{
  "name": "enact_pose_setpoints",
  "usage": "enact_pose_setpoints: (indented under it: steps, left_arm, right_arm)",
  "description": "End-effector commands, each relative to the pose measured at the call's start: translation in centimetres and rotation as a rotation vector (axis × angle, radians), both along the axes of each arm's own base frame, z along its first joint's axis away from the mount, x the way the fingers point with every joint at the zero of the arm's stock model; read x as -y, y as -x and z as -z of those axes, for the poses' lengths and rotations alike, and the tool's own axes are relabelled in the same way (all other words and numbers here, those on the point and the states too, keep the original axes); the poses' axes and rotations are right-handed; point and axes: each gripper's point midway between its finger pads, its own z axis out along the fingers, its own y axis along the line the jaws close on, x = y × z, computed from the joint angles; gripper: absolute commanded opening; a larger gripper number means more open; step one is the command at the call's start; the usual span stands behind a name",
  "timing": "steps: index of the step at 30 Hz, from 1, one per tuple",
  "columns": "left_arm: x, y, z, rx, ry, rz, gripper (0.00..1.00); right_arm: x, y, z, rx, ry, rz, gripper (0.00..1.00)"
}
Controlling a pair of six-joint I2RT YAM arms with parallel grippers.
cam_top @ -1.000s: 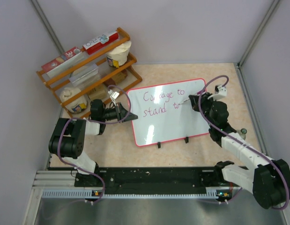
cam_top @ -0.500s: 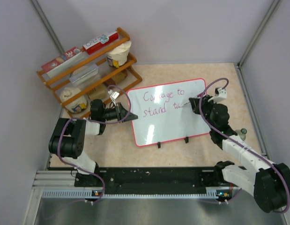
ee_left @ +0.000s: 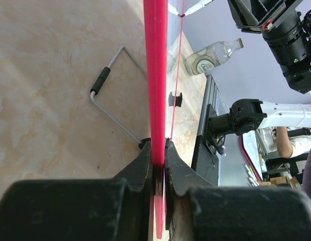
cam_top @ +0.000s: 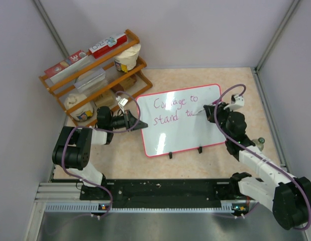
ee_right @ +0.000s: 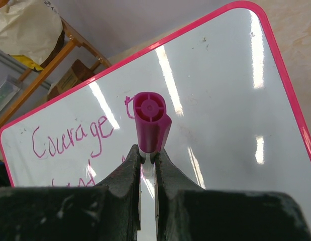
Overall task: Write a sentence on the whiteboard
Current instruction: Write with the whiteboard marker on the whiteboard.
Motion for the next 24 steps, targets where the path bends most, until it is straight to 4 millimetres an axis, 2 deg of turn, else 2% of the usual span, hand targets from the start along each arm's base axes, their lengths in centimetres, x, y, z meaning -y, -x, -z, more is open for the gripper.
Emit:
enact_pose_setpoints:
  steps: [1,11,18,24]
  left_arm:
    - [-0.2,-1.5,0.0,0.093,-0.034,-0.054,0.00]
    - [-0.2,-1.5,-0.1,0.095,-0.033,-0.051,0.00]
    - [-0.2,-1.5,0.0,0.093,-0.033,-0.050,0.00]
    - [-0.2,-1.6,-0.1,0.095,-0.033,-0.053,0.00]
  right_arm:
    - [0.9,-0.7,-3.5,0.092,-0.007,0.042,0.00]
    - [1.6,-0.8,-7.0,0.189,-0.013,0.076,0.00]
    - [1.7,-1.9,-7.4,0.183,-0.003,0.083,0.00]
    - [1.6,-2.9,-6.2,0.152,-0.002,0.078,0.00]
